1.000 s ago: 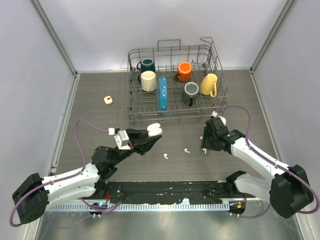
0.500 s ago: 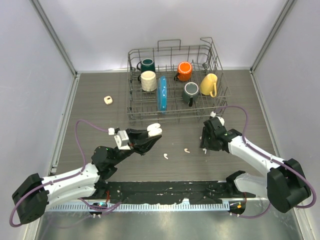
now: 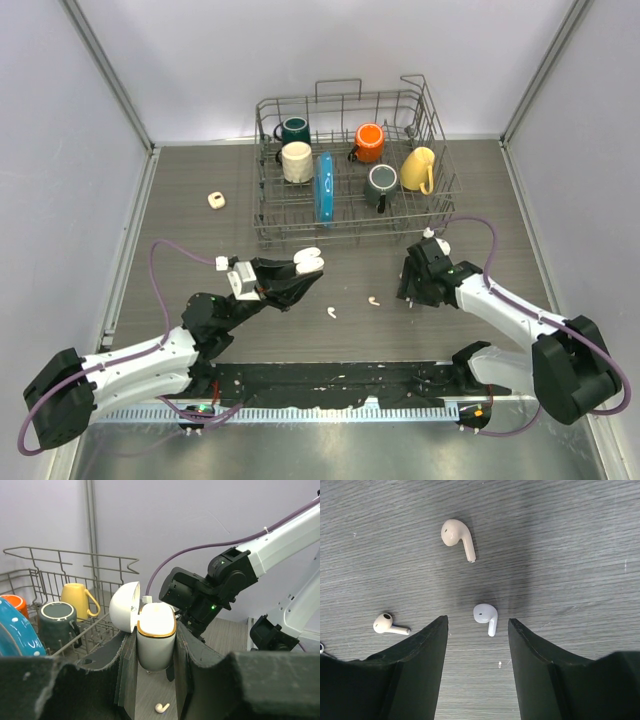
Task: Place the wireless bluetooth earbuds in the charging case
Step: Pick up the earbud from the center of the board.
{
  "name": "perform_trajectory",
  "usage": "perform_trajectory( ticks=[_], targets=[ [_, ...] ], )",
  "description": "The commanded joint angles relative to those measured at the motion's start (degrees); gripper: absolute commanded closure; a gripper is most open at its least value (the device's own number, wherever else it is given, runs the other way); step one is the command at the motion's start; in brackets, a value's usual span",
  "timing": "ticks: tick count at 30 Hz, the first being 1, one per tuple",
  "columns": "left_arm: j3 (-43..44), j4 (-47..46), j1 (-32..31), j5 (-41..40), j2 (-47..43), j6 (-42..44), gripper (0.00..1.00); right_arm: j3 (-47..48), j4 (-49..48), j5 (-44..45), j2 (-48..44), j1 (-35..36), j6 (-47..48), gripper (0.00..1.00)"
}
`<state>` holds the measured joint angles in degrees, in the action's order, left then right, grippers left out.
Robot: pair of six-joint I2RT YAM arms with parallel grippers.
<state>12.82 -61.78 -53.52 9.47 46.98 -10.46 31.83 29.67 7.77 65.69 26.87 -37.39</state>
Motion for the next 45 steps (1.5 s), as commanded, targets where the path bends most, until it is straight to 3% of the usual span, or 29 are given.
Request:
perform_trajectory(
  ticks=[1,20,30,45],
  targets=[
    [1.95,-1.15,-0.18,0.9,0.13,0.18,1.0,-0.37,-2.6,-1.52,1.02,-0.15,-1.72,0.43],
    [3.62,0.43,-0.1,1.6,1.01,0.44,1.0,-0.81,-4.98,-5.4,1.37,-0.07,-3.75,0.43],
    [3.97,0.78,-0.1,1.33,1.36,0.7,1.0,3.85,1.27,3.91,-2.06,-0.07,2.14,0.44],
    [4.67,0.96,-0.1,1.51,2.15,0.88,1.0,3.5,-1.98,3.49,2.95,-0.07,3.11,0.51]
  ],
)
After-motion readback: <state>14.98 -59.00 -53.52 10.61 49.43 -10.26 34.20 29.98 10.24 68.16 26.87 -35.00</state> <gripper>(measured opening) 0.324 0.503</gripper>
